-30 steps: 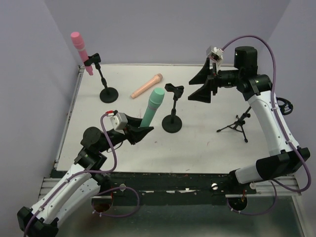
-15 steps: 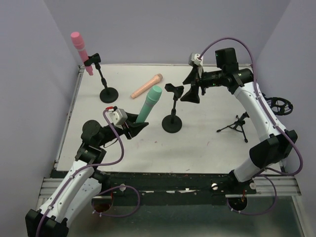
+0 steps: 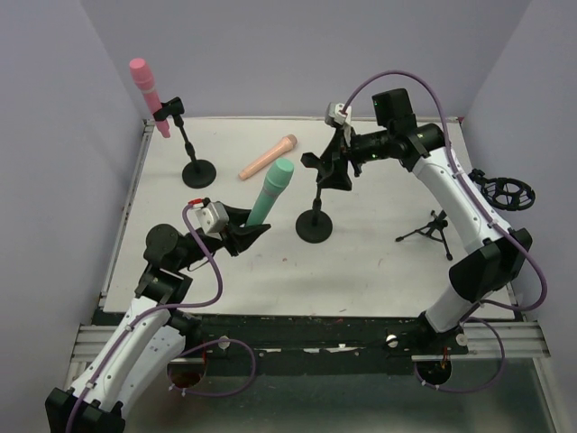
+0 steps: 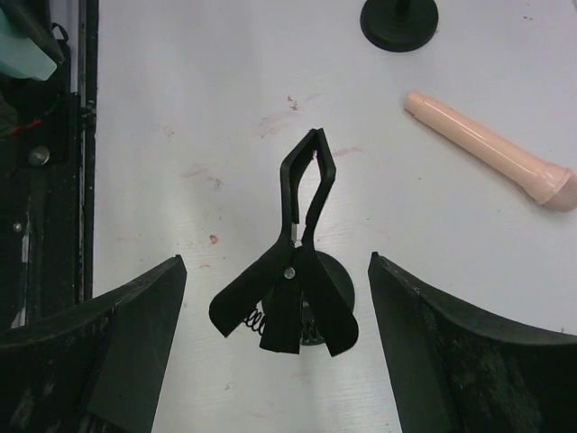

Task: Attach the microphones to the stand

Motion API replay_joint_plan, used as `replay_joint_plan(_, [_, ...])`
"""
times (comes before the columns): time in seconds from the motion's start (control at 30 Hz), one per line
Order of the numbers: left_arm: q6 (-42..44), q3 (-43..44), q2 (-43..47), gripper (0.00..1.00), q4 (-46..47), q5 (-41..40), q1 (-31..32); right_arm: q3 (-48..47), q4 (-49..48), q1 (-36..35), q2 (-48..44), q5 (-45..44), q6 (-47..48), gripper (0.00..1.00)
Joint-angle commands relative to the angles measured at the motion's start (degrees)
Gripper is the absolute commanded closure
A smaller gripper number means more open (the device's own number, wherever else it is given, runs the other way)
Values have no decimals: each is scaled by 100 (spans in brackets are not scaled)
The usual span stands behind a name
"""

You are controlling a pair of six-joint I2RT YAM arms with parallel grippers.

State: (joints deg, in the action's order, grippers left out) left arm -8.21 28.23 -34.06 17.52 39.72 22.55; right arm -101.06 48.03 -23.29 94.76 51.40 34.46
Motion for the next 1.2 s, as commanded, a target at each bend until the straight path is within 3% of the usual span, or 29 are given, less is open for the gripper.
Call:
replay_joint_plan(0.0, [3, -81, 49, 100, 270, 176, -31, -204, 48, -132, 165, -174, -62, 13])
replay_joint_plan(0.13, [-5, -89, 31, 100, 287, 167, -31, -222, 92, -132, 174, -183, 17, 27])
replay_joint_plan(0.27, [-102, -124, -21, 100, 418, 167, -40, -178, 224, -150, 87, -121, 236, 55])
replay_joint_plan(0.43, [-681, -405, -258, 100, 1462, 229, -31, 15, 233, -141, -115, 10, 395, 74])
replay_joint_plan(0.77, [-1605, -450, -1865, 100, 4065, 88, -40, 253, 338, -141, -449, 687, 386, 85])
replay_joint_plan(1.17, [-1736, 86, -2956, 100, 4610, 202, -40, 367, 541, -141, -819, 1521, 369, 89])
